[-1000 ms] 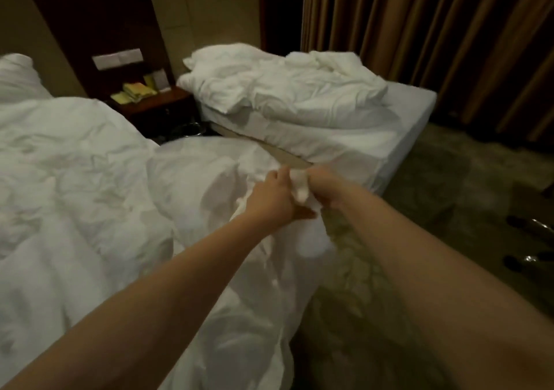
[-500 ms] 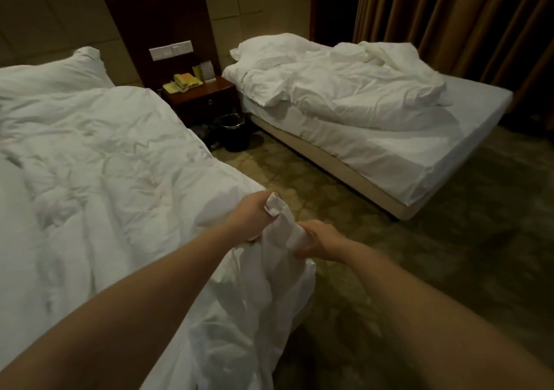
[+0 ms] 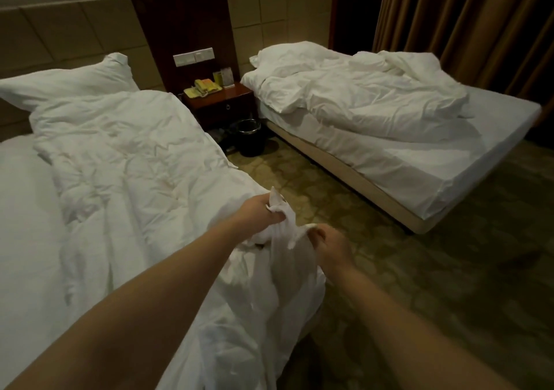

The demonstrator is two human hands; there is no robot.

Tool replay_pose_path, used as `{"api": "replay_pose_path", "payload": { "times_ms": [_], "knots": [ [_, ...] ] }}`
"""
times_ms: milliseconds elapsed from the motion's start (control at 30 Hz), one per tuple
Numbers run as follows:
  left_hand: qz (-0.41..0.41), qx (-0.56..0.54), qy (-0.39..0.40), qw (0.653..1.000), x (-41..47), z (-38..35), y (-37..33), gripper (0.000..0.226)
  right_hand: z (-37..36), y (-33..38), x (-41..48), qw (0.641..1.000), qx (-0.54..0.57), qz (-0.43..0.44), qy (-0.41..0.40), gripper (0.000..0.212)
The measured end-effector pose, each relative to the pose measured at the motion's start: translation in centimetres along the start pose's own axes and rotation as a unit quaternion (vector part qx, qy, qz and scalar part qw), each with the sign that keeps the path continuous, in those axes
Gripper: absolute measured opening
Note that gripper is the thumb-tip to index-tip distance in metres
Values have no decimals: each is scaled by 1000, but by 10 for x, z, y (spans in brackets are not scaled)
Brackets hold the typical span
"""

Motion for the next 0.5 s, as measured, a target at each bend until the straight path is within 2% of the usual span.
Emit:
{"api": "replay_pose_path", "payload": {
  "times_ms": [67,133,167,233,300,333,400,433,467,500],
  "knots": [
    [13,0,-21,1000,-10,-10,2,25,-2,3,-13,994,96,-61,2,42],
    [53,-31,-62,996,-24,-19,14,28,-2,-4,-25,973,178,-141,-40,42],
    [67,-53,-100,991,-31,-19,21,31,-3,-15,-31,949,233,-198,-71,37],
    [82,-81,-178,977,-46,-10,33,37,-5,-37,-44,869,367,-313,-112,27],
    [50,-27,-243,968,-59,13,34,40,-3,-44,-52,779,491,-372,-116,28],
    [14,14,-278,960,-67,28,27,38,3,-42,-55,764,509,-380,-113,31],
    [-74,91,-346,931,-83,56,0,25,11,-27,-63,771,503,-380,-91,31],
    [-112,129,-360,917,-89,62,-16,19,12,-15,-66,788,493,-359,-83,28],
    [-137,169,-354,910,-94,61,-33,18,11,-1,-69,821,463,-327,-75,26],
    [-149,212,-321,911,-95,53,-47,21,9,13,-71,849,435,-290,-72,28]
  ]
}}
Point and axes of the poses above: each hand's wrist, its own x-axis towards the middle knuckle, its own z-axis out of the back of the hand, y = z × x, the point moved 7 cm from there along x, towards the middle knuckle, and after that the axes turned 7 degrees about -z, right-handed, at the moved point
